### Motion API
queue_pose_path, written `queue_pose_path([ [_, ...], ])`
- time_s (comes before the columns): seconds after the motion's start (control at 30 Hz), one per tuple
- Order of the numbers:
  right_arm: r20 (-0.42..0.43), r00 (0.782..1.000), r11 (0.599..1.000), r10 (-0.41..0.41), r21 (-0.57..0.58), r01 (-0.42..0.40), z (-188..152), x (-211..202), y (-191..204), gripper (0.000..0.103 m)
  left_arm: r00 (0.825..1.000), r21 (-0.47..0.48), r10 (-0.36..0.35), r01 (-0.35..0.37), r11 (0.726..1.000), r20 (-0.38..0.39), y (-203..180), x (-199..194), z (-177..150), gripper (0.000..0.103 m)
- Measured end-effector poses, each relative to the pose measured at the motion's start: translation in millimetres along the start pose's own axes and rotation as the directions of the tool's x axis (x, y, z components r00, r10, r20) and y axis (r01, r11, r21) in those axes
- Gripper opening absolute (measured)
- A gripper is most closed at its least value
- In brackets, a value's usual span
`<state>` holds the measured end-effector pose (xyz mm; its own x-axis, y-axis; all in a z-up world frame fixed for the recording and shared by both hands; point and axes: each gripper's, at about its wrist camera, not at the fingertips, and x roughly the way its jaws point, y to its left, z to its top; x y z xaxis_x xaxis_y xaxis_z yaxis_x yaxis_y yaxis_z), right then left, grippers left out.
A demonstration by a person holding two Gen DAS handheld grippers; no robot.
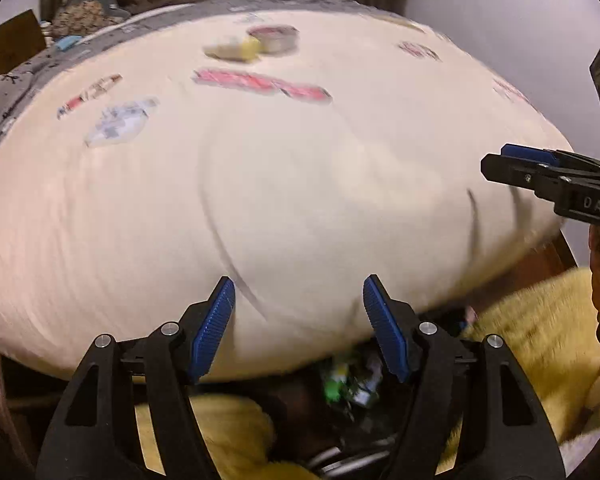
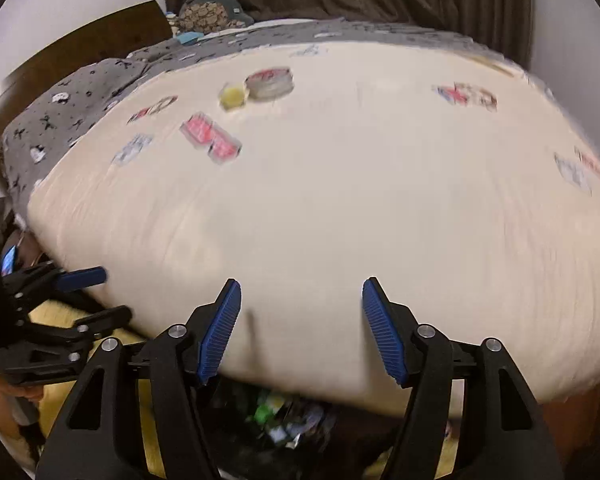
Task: Collect trash
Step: 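Grasp the pink round tin with the right gripper while the left grasps the small yellow bottle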
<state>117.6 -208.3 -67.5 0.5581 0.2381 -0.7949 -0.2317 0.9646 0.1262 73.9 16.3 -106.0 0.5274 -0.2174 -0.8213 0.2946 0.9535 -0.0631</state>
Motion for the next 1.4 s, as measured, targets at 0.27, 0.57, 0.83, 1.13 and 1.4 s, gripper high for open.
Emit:
queue_pose_path([
  [0.27,0.04,0.999,0.999,-0.009,-0.031,0.01,87.6,69.6,4.6,0.077,0.996,-0.055,0.075,-0.073,0.996,0.046,43.5,14.5,61.8,0.07],
  [0.57,-0.003,1.0,1.0,0.002,-0.002,-0.002,153.6,151.8,21.2,0.086,0.991,-0.073,0.126,-0.123,0.99,0.038,76.9,42.1,107.1,0.087],
  [0.83,-0.001,1.0,0.999,-0.015,-0.029,0.015,189.8,185.6,37.7,0.087,0.992,-0.079,0.123,-0.12,0.99,0.04,94.7,58.4,133.8,0.087],
  [1.13,-0.01,1.0,0.996,-0.023,-0.089,0.022,204.3,194.7,39.6,0.071,0.993,-0.075,0.111,-0.108,0.991,0.045,97.3,78.6,158.8,0.087],
  [1.4,0.012,0.996,0.995,-0.093,-0.033,0.093,201.0,155.5,-10.9,0.071,0.996,-0.144,0.063,-0.053,0.988,0.065,92.4,106.7,206.4,0.087],
])
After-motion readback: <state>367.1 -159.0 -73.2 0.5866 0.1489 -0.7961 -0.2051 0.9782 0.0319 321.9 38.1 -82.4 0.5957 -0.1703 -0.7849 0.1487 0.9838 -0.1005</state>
